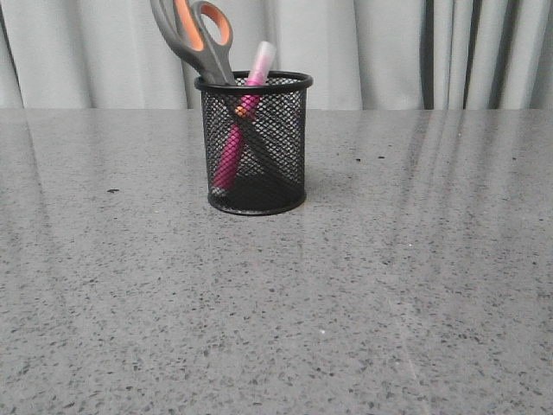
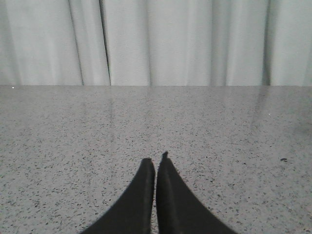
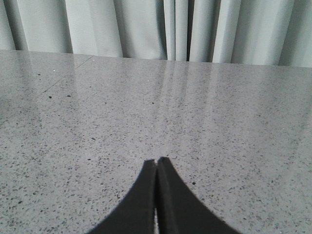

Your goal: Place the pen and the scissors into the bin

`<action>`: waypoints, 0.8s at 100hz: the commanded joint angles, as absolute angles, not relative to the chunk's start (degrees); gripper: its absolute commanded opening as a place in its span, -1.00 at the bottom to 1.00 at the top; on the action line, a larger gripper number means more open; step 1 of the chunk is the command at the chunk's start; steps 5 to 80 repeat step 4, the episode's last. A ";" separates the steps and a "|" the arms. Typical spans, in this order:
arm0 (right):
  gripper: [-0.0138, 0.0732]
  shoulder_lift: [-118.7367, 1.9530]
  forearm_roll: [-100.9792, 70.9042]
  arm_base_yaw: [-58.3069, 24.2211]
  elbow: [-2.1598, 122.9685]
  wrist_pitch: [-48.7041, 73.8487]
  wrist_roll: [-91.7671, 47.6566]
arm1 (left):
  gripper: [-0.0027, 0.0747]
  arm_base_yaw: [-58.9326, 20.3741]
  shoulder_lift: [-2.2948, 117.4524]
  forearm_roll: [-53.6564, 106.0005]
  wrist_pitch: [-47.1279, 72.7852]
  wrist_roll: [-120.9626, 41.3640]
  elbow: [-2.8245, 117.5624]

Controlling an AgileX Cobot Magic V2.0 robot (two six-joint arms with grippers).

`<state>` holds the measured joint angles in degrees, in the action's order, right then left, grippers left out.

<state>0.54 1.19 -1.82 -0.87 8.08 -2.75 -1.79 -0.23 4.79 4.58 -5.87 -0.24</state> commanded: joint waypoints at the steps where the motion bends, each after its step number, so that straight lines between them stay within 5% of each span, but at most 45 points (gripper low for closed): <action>1: -0.83 1.97 1.83 -1.62 -1.46 2.94 -3.57 | -0.98 -1.60 -2.01 5.20 0.00 -5.30 -1.64; 80: -0.83 1.97 1.83 -1.62 -1.46 2.94 -3.57 | -0.98 -1.60 -2.01 5.20 0.00 -5.30 -1.64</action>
